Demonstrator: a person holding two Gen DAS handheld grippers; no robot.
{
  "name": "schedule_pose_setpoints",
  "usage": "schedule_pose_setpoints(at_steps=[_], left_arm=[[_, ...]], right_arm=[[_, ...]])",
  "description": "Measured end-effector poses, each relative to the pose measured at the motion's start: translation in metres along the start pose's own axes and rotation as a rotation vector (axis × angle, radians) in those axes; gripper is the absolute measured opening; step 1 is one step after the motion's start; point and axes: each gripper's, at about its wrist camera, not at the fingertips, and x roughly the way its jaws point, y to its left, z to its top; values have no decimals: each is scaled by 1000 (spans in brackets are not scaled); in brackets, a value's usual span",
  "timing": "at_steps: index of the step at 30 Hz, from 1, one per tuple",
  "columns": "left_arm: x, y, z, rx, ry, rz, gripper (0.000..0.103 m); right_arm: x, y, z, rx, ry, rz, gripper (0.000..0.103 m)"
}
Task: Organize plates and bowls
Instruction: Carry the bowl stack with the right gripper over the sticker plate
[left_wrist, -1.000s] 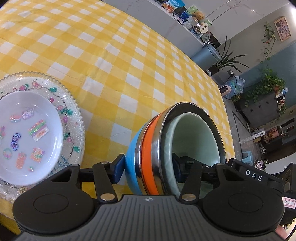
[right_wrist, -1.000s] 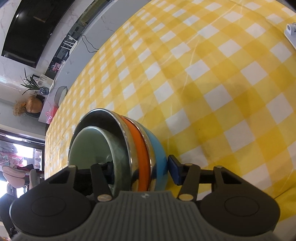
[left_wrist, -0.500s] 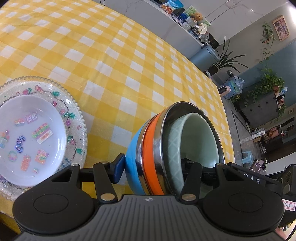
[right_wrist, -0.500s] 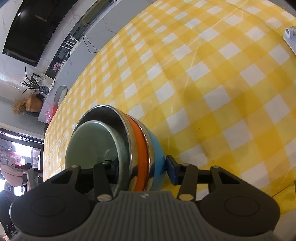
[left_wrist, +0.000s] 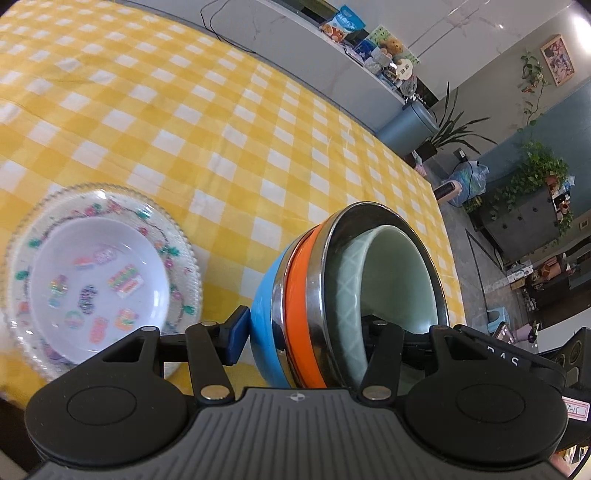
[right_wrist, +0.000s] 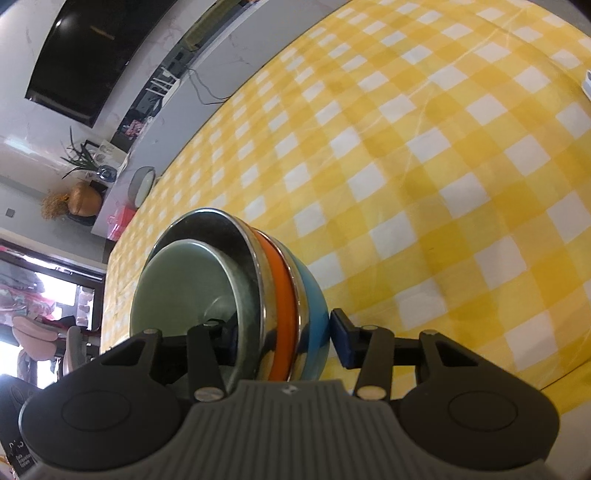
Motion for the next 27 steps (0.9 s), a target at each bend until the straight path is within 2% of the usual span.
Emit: schedule_pose_setpoints(at_steps=[14,21,27], left_arm=[[-60,25,15,-39,-88,46,59],[-81,53,21,-115,-118,70,59],[-83,80,27,-182,-121,90,59]], right_arm=[[5,59,-21,-81,35,76,46],[21,88,-32,-119,83,90,46],[45,104,-36,-143,132,85,45]])
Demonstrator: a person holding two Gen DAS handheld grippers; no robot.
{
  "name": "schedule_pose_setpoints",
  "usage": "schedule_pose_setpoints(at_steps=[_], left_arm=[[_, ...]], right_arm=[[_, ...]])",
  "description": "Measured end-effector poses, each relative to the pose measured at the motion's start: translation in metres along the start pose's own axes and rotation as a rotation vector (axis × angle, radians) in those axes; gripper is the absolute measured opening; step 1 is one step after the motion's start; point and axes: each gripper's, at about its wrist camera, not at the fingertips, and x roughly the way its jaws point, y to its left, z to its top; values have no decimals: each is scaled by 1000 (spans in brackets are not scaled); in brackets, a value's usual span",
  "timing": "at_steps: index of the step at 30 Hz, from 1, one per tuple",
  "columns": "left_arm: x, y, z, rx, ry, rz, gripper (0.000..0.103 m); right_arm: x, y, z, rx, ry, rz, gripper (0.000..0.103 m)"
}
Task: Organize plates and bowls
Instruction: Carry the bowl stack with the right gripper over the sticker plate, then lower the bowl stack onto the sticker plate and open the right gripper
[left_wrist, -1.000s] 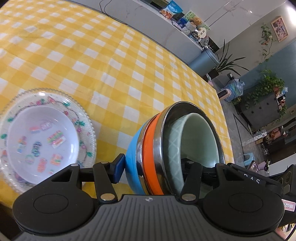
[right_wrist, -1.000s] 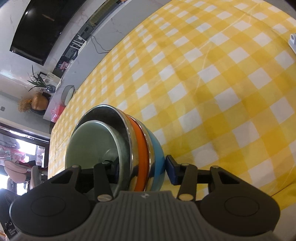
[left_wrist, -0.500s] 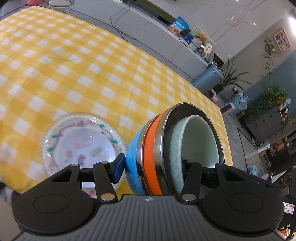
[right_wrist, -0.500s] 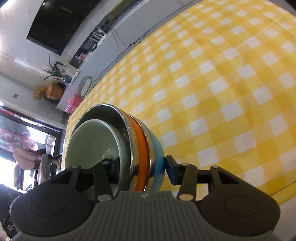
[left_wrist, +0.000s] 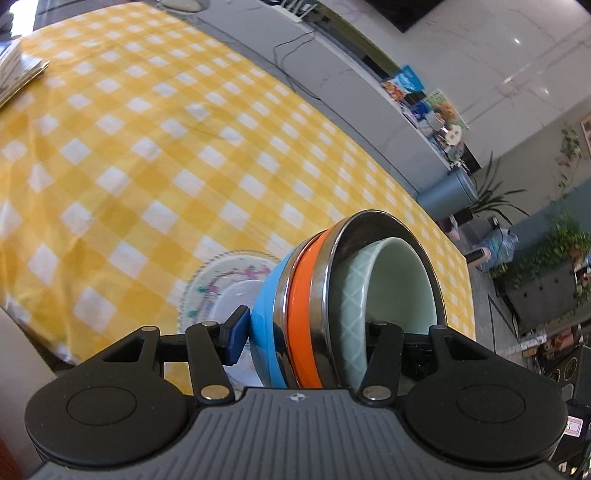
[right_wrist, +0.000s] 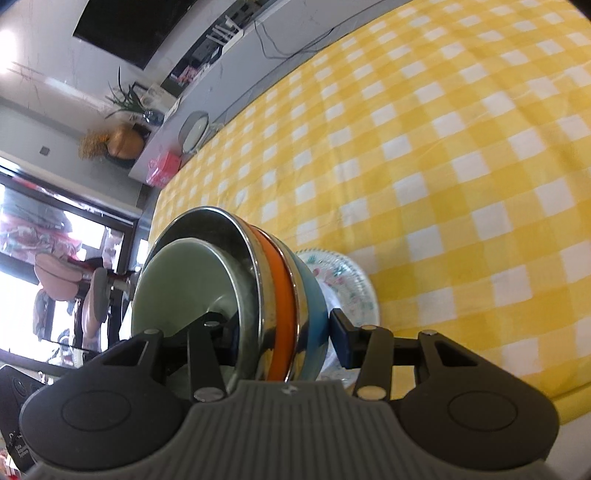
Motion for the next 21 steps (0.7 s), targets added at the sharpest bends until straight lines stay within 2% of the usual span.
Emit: schedule_pose_setpoints(at_steps=[11,21], left_arm=[[22,27,5,-62,40,31,59],[32,34,3,-74,60,38,56]], right_arm=[[32,2,3,-12,53,-35,45],[44,-3,3,-27,55,-53,45]])
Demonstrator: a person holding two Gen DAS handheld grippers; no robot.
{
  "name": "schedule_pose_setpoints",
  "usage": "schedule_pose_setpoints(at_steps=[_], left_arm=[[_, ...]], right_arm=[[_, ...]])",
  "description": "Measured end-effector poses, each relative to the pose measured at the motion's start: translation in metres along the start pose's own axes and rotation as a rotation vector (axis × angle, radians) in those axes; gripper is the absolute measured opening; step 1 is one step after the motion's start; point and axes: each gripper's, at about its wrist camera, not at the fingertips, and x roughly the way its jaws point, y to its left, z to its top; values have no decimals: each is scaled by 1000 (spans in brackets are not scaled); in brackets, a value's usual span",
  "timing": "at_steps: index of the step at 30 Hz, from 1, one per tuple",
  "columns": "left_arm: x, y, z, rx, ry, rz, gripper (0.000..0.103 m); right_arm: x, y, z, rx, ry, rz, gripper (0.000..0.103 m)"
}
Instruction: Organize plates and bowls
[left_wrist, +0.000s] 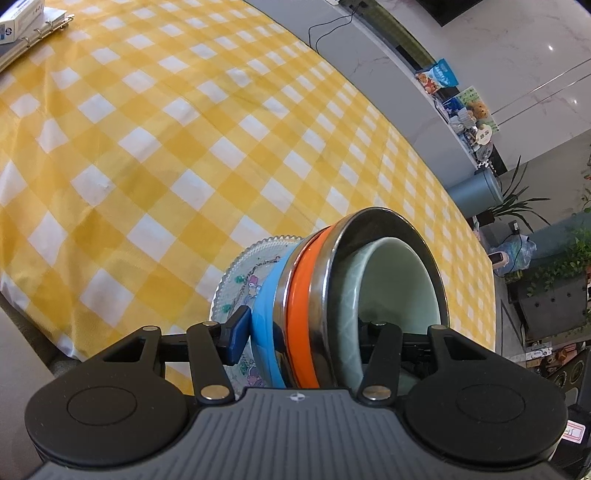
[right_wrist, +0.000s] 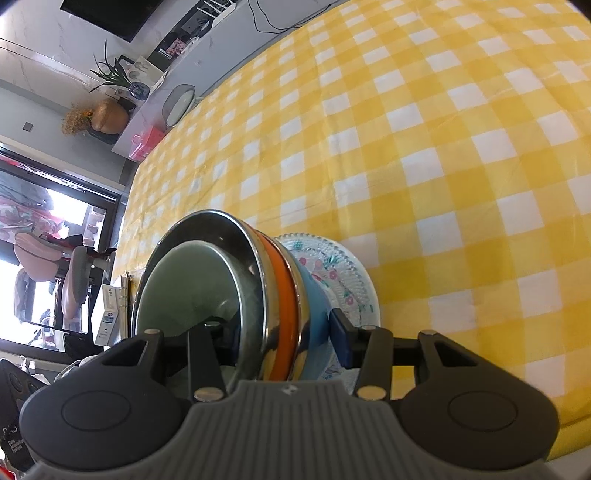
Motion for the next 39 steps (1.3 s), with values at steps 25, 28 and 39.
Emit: schedule_pose_setpoints(at_steps=[25,28,39], left_arm=[[-29,-10,5,-19,-104,-22,67],[-49,-23,3,55,-170,-35,67],[-124,-90,-44,469,-454,45,67]], right_arm=[[-33,1,-2,-27,-102,28,74],[-51,6,-7,-68,-151,6,74],[-134,39,-42,-294,-380,-85,79]])
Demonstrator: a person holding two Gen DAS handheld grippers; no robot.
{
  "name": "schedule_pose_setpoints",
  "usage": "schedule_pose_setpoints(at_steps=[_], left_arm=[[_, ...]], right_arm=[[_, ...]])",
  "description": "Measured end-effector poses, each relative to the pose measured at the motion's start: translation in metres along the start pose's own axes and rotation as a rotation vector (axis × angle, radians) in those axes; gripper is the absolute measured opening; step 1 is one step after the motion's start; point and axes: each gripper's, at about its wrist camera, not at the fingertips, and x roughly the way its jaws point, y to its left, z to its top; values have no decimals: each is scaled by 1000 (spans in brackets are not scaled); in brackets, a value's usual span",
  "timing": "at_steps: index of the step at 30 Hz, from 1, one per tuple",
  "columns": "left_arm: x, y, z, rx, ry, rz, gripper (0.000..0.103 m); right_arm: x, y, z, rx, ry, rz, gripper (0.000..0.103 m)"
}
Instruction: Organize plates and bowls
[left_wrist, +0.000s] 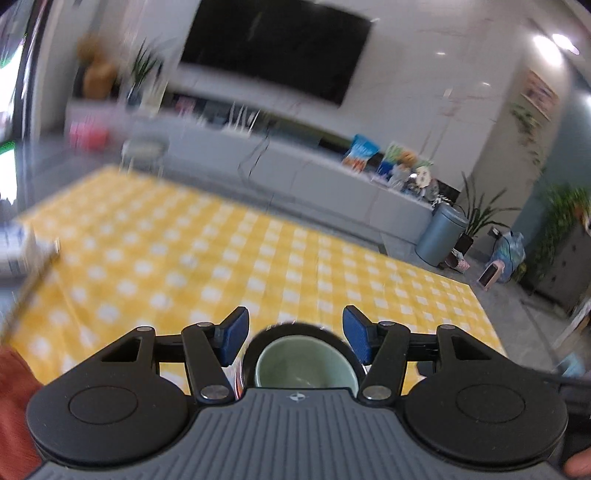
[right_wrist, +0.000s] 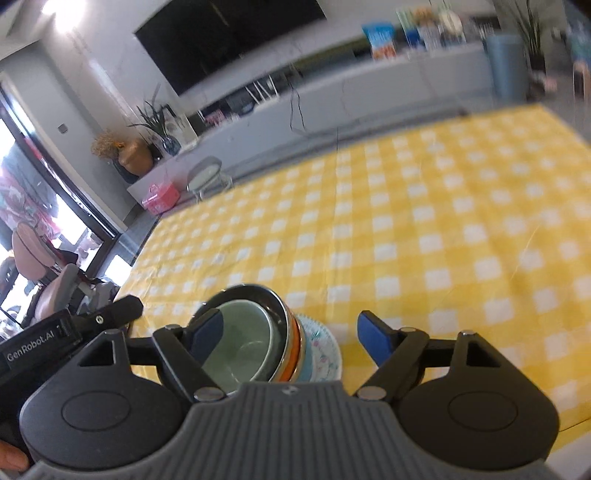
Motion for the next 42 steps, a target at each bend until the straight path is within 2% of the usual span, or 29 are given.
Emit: schedule_pose_setpoints(at_steps=[4,7,10,12,18,22,26,30,42], left_arm=[[-29,-26,-7,172,-99,22,68],[-46,-41,-19,274,-150,35,71],[-54,-52,-34,339,-169,57,77],[-57,-56,-44,365,-165,75,78],[-54,-56,-69,378,-119,82,81],[-42,-52,-81,353,-46,128,81],[-37,-45,-90,344,-4,127,81],[-37,-40,-98,367,-8,135,81],[-24,-37,-109,368,53,136,81]], right_arm=[[-34,10,-8,-101,-78,-32,79],[-59,16,-21,-174,-153,-62,84],[-76,16,-39,-227,-213,-104,86],[-84,16,-54,-241,-244,-128,90],[-83,13,-90,-262,-274,-193,93],[-79,10,-96,-214,-272,-210,95],[-74,18,-106,-269,-277,-250,95],[-67,18,-113,-278,-247,-243,95],[-52,10,-119,-272,-193,-234,95]])
